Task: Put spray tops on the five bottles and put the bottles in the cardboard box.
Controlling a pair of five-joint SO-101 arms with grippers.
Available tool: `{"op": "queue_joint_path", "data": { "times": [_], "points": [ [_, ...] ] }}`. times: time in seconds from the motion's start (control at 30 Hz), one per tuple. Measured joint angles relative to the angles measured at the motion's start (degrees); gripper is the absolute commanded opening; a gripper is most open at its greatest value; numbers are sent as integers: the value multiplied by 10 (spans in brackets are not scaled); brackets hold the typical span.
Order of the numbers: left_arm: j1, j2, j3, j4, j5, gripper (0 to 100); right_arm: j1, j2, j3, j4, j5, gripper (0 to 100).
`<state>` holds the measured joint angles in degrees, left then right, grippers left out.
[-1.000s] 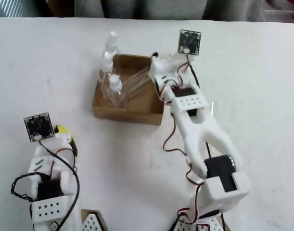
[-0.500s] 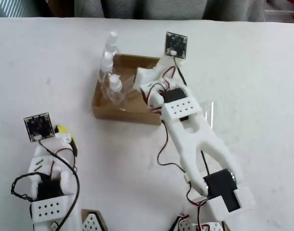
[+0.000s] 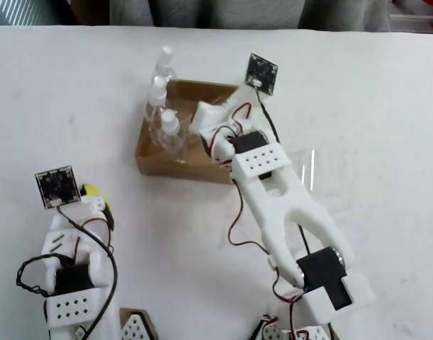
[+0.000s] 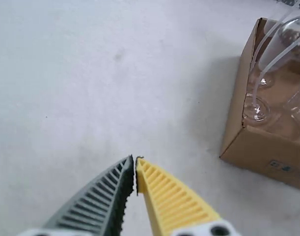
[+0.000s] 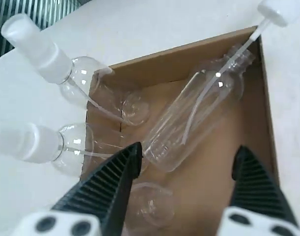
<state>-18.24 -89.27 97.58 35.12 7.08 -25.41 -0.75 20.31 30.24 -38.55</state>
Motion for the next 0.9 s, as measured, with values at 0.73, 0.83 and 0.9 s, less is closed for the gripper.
{"op": "queue_joint_path", "data": {
  "times": [0.73,0.83,0.9],
  "points": [
    [0,0,0,0,0,27,-3,129,-91,-8,-66,257],
    [0,0,0,0,0,27,-2,135,-99,-8,-67,257],
    [0,0,0,0,0,27,3,135,-99,-13,-67,257]
  ]
}}
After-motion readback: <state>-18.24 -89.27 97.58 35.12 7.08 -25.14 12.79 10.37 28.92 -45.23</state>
